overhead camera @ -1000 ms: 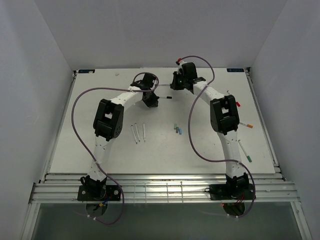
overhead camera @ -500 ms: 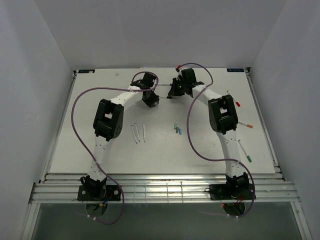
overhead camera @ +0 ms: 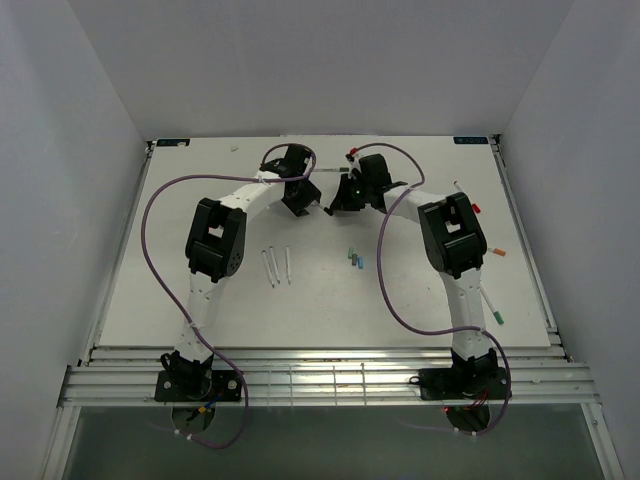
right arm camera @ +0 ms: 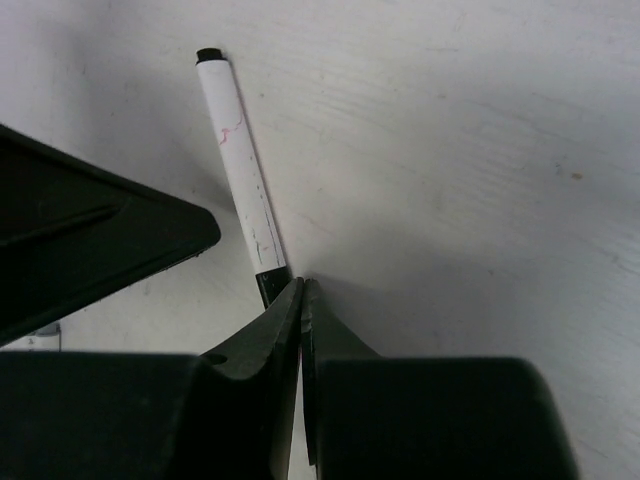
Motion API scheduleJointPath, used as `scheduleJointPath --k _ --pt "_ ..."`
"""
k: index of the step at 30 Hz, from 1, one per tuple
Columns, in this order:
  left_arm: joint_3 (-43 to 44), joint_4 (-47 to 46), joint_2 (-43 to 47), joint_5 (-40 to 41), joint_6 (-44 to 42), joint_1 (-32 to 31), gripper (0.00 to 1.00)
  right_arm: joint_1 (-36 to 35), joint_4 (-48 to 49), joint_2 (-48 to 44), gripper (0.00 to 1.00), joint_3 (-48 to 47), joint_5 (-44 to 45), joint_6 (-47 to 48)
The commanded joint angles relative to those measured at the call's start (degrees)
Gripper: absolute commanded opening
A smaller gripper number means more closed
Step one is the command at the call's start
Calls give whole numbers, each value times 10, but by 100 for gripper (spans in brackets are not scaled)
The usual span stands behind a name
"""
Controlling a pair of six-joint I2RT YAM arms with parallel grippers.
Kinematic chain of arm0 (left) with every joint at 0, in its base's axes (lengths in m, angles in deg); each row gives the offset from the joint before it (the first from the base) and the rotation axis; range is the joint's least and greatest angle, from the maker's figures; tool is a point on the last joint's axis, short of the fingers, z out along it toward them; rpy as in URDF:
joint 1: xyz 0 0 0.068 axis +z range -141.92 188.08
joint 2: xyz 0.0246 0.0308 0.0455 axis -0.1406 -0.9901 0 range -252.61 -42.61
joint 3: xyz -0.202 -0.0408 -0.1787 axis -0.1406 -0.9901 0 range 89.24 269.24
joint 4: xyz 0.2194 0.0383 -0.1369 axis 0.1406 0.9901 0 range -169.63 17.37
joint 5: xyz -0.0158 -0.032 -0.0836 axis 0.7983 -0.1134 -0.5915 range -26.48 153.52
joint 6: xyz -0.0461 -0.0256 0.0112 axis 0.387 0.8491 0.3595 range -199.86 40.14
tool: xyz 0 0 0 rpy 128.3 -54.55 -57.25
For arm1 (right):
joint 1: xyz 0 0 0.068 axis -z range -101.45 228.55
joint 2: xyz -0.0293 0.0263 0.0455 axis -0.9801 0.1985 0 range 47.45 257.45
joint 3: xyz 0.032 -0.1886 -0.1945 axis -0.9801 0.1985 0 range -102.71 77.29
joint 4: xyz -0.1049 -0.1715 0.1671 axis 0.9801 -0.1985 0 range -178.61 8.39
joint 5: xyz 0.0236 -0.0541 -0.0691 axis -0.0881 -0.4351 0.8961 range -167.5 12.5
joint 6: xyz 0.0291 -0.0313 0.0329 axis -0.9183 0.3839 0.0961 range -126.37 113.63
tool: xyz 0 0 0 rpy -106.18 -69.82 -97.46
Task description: Open the pen caps
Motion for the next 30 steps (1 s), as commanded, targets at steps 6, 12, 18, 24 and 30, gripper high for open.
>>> scheduleJointPath --k 6,12,18,24,30 --pt "21 35 -2 17 2 4 58 -17 14 -19 8 57 -11 -14" --pt "80 52 -51 10 -28 3 55 -20 38 -48 8 89 -10 -27" --pt "113 88 -71 48 -72 -6 49 -20 34 -76 8 99 -15 -35" --pt "89 100 -70 86 -106 -12 43 -19 30 -125 8 121 0 -41" --pt "135 129 -98 121 -151 -21 43 -11 29 -245 8 190 28 -36"
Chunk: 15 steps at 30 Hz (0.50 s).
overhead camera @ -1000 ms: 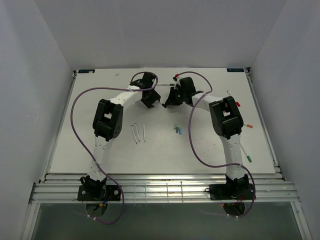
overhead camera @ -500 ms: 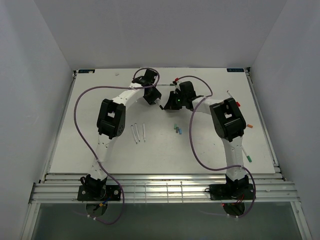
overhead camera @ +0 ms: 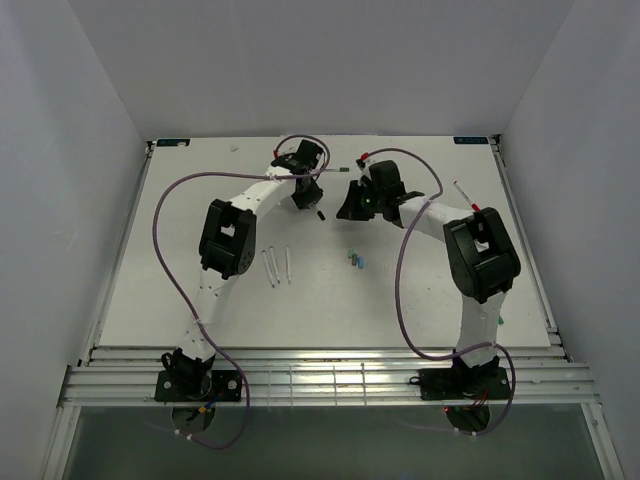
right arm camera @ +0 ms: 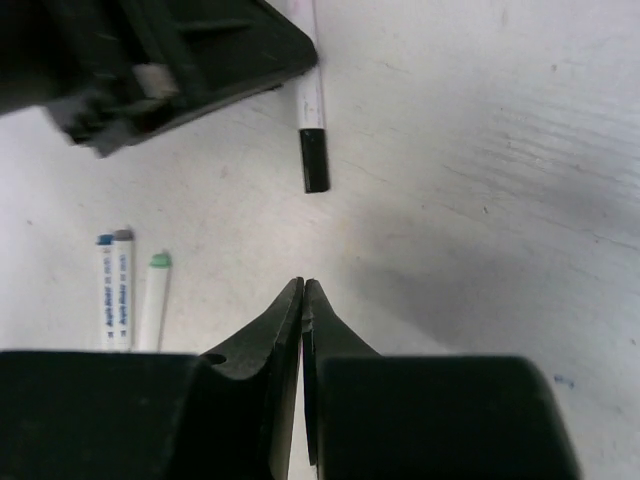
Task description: Open the pen caps
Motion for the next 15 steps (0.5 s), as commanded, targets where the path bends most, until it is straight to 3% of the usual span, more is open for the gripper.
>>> scheduleJointPath --k 1,9,13,15 --pt "25 74 -40 62 -49 -5 43 8 12 -102 8 33 21 5" --pt "17 93 -55 89 -103 -8 25 26 -8 -265 8 121 42 21" --pt "-6 94 -42 101 -120 -8 0 27 -24 -318 8 166 36 25" --pt "-29 92 -26 116 -123 -8 0 27 -29 -343 8 201 11 21"
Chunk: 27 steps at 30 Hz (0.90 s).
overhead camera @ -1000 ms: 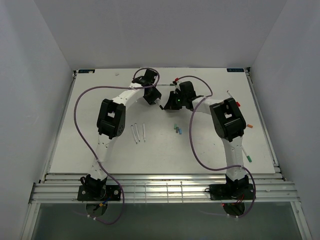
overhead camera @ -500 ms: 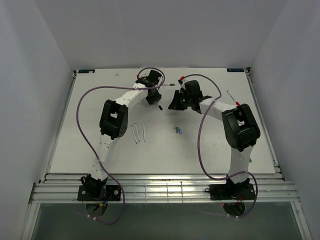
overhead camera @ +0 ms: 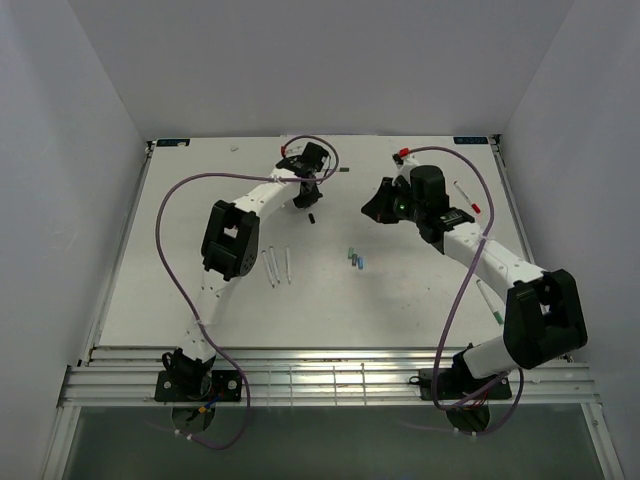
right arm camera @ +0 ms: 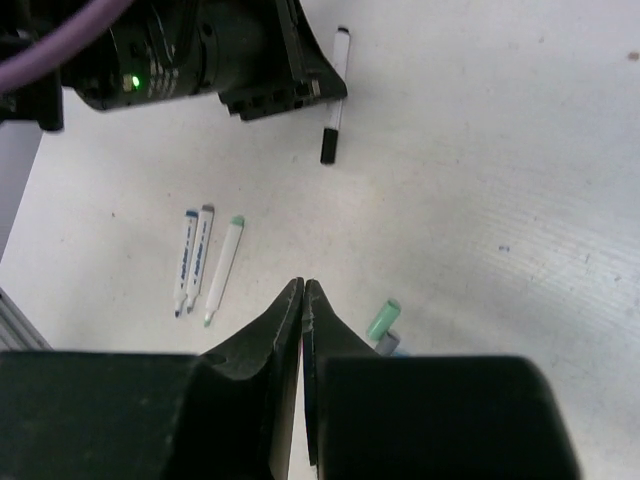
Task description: Open the pen caps
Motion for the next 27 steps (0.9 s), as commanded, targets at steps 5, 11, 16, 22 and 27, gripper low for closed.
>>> scheduleJointPath --k 5,11,16,22,27 --pt "-173 -10 150 50 -43 7 0 -4 -16 -96 12 127 -56 7" --pt "-406 -143 376 -58 -27 -1 0 -12 58 -174 56 223 -158 -26" --pt "-621 -284 570 -121 43 -33 0 -67 129 -155 61 242 -203 -63" --pt "-730 -350 686 -100 132 -97 0 -144 255 -101 61 235 -187 -125" --pt "-773 -380 713 -97 175 -124 0 -179 313 -53 61 216 -163 -146"
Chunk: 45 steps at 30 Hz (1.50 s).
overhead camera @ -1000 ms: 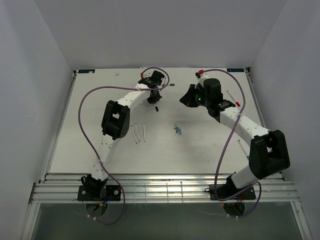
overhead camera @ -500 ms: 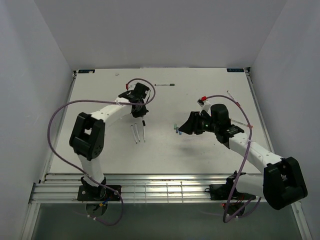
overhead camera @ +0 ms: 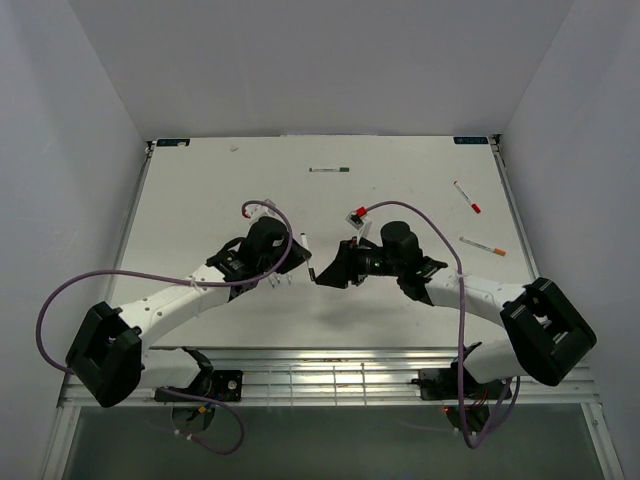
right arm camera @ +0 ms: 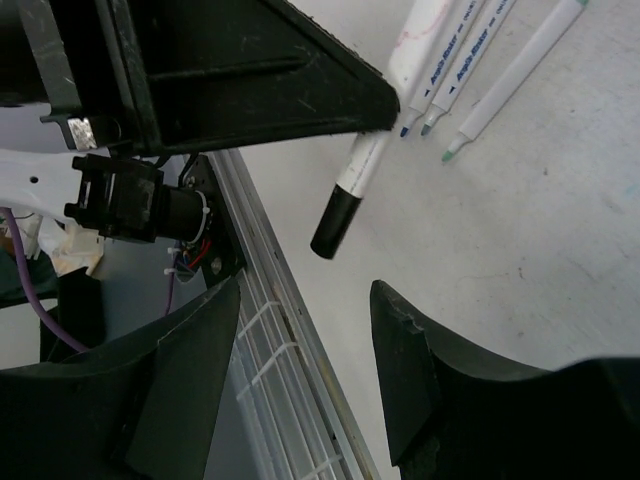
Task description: Open the pen caps
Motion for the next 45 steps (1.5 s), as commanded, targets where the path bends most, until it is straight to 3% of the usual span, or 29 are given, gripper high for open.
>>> scheduleJointPath --k 1,11,17,20,27,29,31,32,38,42,45 --pt "-11 -48 32 3 44 -9 0 -21 90 25 61 -29 18 -29" --pt "-19 -58 49 -16 62 -13 0 -34 80 50 61 -40 51 -26" --pt "-21 -59 49 -20 63 -14 0 -35 90 56 54 -43 57 -28" --pt "-24 -59 50 -21 63 -15 0 -35 90 59 45 -48 63 -30" --pt "-28 -60 49 -23 62 -15 0 -35 99 73 8 -55 52 -41" --pt "-28 -69 44 -30 51 -16 0 -36 100 73 8 -54 50 -43" --pt "-21 -70 38 -30 34 -15 18 -36 104 71 8 -49 45 -45" --pt "-19 -70 33 -30 32 -16 33 -36 105 66 8 -45 42 -48" --pt "-6 -75 13 -35 20 -16 47 -36 118 58 8 -33 21 -58" --pt "-5 -79 5 -35 15 -16 47 -36 130 55 8 -27 13 -64" --pt "-4 -72 4 -29 11 -16 23 -36 125 54 8 -27 13 -63"
